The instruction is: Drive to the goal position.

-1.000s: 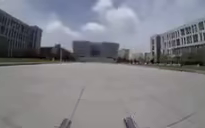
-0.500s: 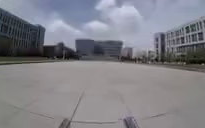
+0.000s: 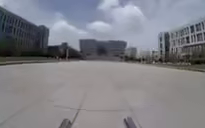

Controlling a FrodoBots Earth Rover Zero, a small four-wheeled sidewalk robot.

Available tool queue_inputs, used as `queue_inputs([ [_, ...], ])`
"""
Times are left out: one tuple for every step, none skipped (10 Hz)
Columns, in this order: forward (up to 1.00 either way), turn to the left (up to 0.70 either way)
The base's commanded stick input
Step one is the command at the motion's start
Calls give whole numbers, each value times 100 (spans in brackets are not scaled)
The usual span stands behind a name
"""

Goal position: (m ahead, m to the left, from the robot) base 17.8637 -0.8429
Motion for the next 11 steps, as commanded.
queue_inputs([
  [100, 0],
  [100, 0],
  [100, 0],
  [100, 0],
  [100, 0],
  [100, 0],
  [100, 0],
  [100, -27],
  [100, -39],
  [100, -40],
  [100, -40],
])
